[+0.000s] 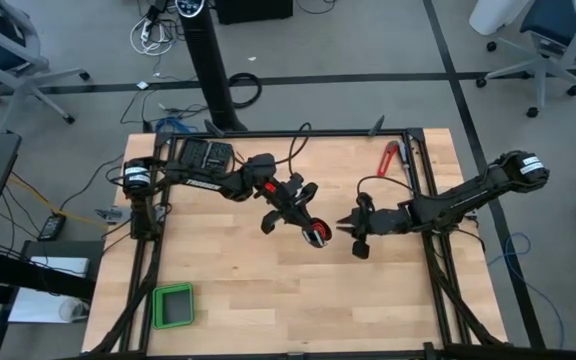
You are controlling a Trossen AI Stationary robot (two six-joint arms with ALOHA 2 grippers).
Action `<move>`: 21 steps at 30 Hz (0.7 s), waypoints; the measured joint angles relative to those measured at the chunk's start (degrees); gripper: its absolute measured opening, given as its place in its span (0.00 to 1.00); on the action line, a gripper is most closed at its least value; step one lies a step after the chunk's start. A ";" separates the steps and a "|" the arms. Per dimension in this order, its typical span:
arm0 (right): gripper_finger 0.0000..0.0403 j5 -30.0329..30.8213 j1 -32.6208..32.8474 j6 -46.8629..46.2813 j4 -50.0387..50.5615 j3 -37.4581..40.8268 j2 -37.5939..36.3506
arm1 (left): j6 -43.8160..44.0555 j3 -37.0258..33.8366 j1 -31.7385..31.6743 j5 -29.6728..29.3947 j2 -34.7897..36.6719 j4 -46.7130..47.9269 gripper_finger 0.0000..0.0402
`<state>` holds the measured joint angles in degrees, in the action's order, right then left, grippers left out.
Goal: Coil cords
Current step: Uncoil the red wire from the black spool
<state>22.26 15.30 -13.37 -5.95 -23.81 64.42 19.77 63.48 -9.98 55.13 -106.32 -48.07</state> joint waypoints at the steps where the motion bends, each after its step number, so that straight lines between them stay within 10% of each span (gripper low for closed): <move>1: 0.18 0.06 0.29 0.45 -1.35 0.01 0.00 | -0.18 0.00 0.00 -0.20 0.00 -0.07 0.00; 21: 0.18 8.61 7.54 9.87 -12.07 0.02 0.00 | -12.26 -0.04 -1.40 -18.69 0.02 16.69 0.00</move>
<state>30.87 22.84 -3.50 -18.02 -23.79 64.42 7.51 63.44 -11.38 36.45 -106.30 -31.38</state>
